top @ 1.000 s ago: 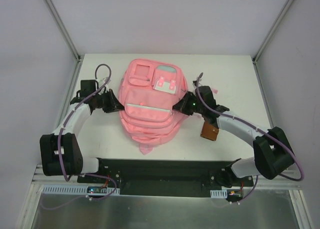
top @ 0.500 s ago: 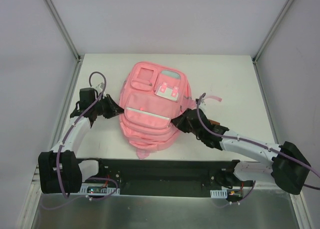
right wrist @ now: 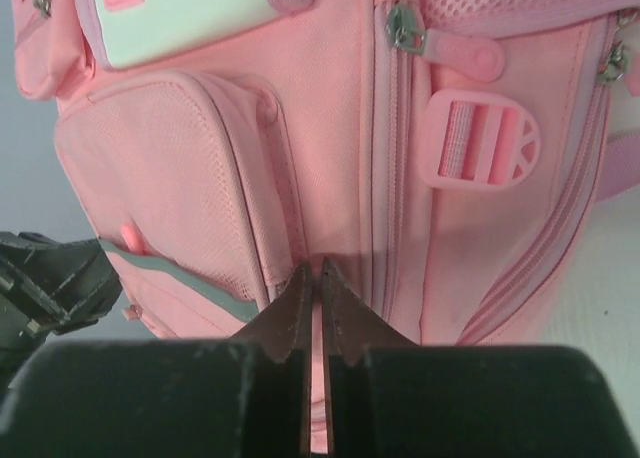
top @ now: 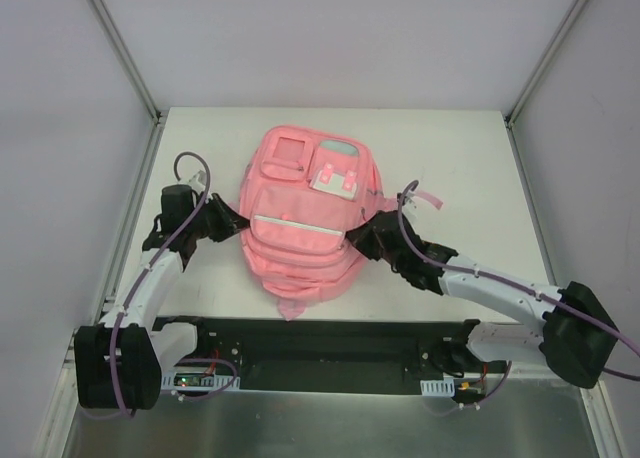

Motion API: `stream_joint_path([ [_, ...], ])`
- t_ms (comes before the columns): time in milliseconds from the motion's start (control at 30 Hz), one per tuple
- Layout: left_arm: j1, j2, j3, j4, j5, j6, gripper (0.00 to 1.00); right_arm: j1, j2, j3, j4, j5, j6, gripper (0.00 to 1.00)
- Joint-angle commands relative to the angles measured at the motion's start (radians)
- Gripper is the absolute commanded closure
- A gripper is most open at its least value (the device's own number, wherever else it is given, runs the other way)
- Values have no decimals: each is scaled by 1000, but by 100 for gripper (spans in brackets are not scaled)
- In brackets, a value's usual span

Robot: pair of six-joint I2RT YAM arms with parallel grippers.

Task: Pack the student bag
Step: Unzip the student bag at the center of the board.

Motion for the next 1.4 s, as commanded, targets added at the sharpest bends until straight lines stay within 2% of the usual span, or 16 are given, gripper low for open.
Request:
stream_joint_path([
  [0,-32,-19,-17,76,-36,-67,100,-145,55,112,-14,-143,-132,99],
  [133,-129,-22,-39,122,-79,-98,100,-292,146,230,-35,-303,-237,99],
  [200,-180,-4,-36,139,-101,-115,100,-324,213,305,-54,-372,-278,99],
  [300,-246,21,-48,189,-125,-152,100,-344,247,298,-108,-388,-260,99],
  [367,-261,26,-56,197,-136,-163,100,-318,195,155,-74,-348,-161,99],
  [400,-266,21,-60,209,-144,-167,100,-305,169,97,-30,-272,-130,99],
  [533,-283,19,-74,228,-162,-169,100,-170,53,-18,-42,-81,1,99],
  [600,-318,30,-70,237,-182,-173,100,-128,48,4,-54,-23,15,99],
  [700,-362,44,-73,258,-219,-189,100,-91,74,52,-83,-53,12,99],
  [833,-384,50,-79,286,-234,-206,100,33,65,68,-125,51,70,99],
  [1033,-416,23,-99,306,-249,-222,100,106,85,54,-33,103,147,99],
  [1100,-421,15,-105,316,-248,-226,100,120,91,107,-101,175,134,99],
  [1167,-421,-3,-106,312,-246,-213,100,78,79,100,-97,165,124,99],
  [1200,-421,-13,-115,309,-243,-212,100,-3,65,92,-68,128,102,99],
  [1300,-424,-34,-137,310,-225,-219,100,-189,63,142,-63,-39,-43,99],
  [1367,-438,-39,-146,317,-220,-219,100,-266,88,219,-95,-149,-123,99],
])
